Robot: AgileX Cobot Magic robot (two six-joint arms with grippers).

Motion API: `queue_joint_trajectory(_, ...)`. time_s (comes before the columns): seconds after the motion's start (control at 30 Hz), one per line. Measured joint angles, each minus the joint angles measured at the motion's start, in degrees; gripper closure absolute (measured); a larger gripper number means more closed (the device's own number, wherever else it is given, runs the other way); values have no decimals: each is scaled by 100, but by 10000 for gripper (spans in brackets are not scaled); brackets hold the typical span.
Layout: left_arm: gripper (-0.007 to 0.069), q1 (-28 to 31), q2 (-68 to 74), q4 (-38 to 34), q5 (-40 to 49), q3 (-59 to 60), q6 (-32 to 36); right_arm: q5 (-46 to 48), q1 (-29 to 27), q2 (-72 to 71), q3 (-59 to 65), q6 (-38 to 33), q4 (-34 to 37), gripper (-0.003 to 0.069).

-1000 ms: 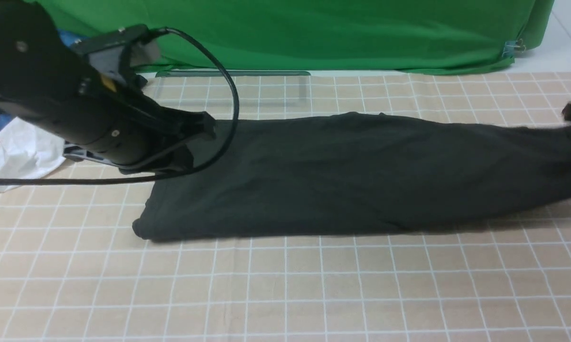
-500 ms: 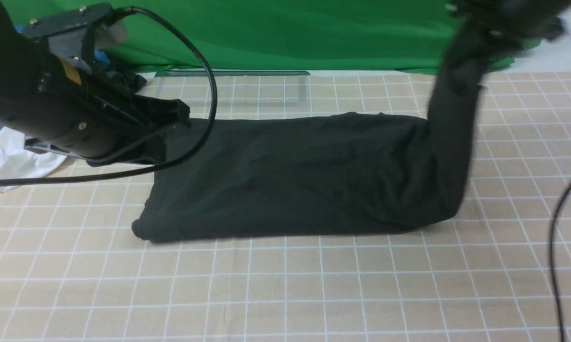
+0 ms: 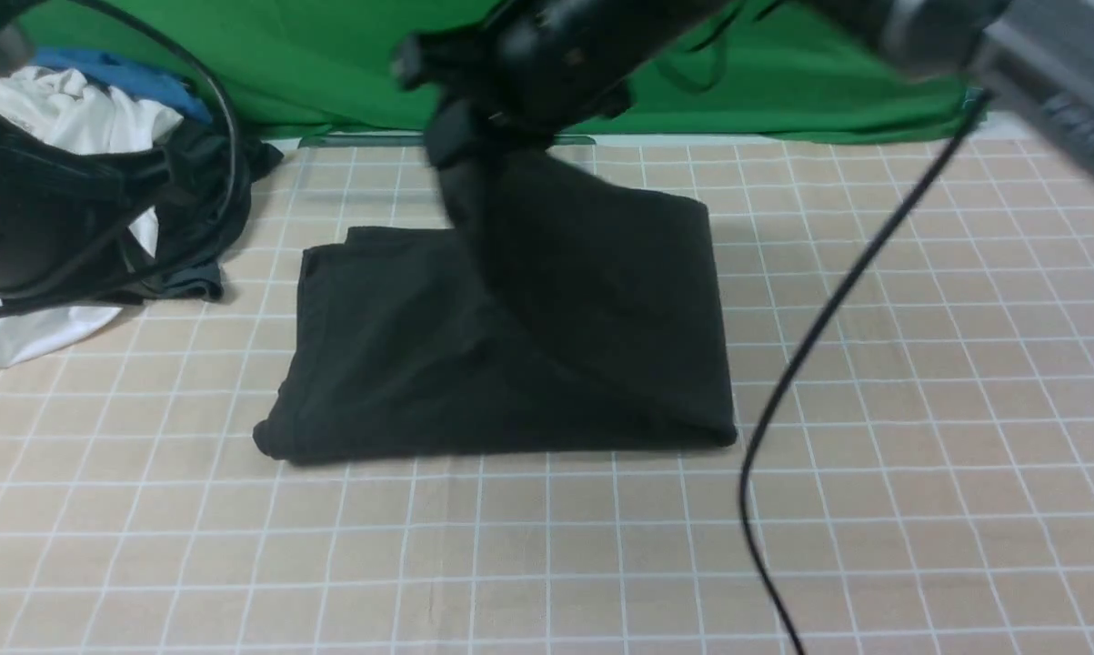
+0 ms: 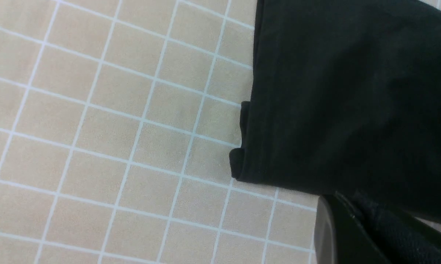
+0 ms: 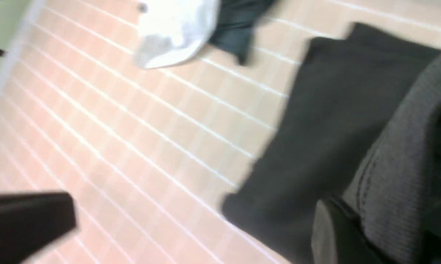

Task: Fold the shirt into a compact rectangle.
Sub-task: 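Fold the right end of the dark garment over onto its left end with the right gripper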

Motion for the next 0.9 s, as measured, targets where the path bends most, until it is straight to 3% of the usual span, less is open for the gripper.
queue_joint_trajectory(0.4,573,5,-1,-142,-5,0,118,-1553,665,1027,-97,29,312,536)
queue_joint_trajectory(0.5,573,5,-1,-142,-5,0,125,-1996,741,1212,-103,58,341,486)
queue_joint_trajectory(0.6,573,5,-1,-142,-5,0,125,-2376,810,1448,-103,148,505,347)
queue_joint_trajectory(0.73,573,5,-1,-142,-5,0,125,-2285,817,1490,-103,148,552,277)
queue_joint_trajectory(0.9,573,5,-1,-165,-5,0,125,-1503,566,1291,-177,-359,536,286)
